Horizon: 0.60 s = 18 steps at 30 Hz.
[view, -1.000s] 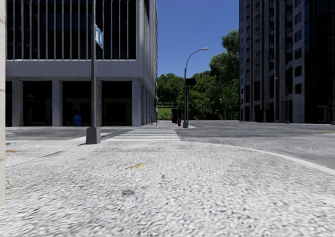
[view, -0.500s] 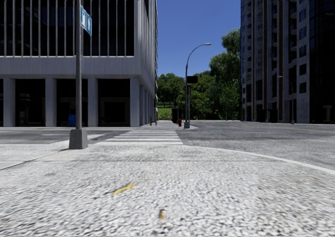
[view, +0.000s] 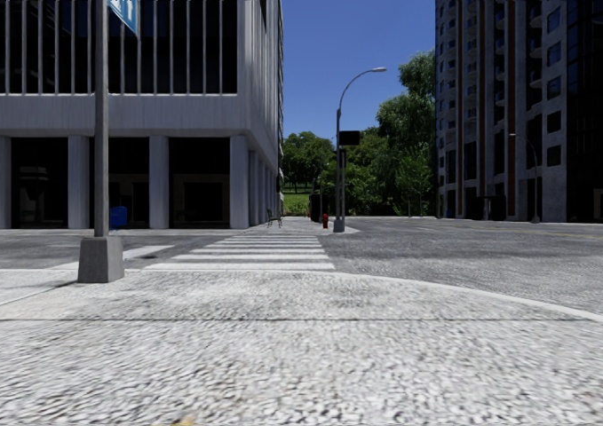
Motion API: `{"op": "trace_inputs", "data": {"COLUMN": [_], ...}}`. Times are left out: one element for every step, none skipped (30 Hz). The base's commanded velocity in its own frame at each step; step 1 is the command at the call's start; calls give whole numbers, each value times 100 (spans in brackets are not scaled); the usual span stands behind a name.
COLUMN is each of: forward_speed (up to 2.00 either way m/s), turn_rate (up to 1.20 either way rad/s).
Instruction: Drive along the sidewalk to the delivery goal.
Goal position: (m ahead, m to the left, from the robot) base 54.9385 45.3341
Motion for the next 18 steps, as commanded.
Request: {"op": "trace_inputs", "data": {"forward_speed": [200, 200, 200, 200, 200, 200, 200, 200, 200, 200, 200, 200, 200, 200, 200, 200, 200, 200], "turn_rate": [0, 0, 0, 0, 0, 0, 0, 0, 0, 0, 0, 0, 0, 0, 0, 13, 18, 19]}}
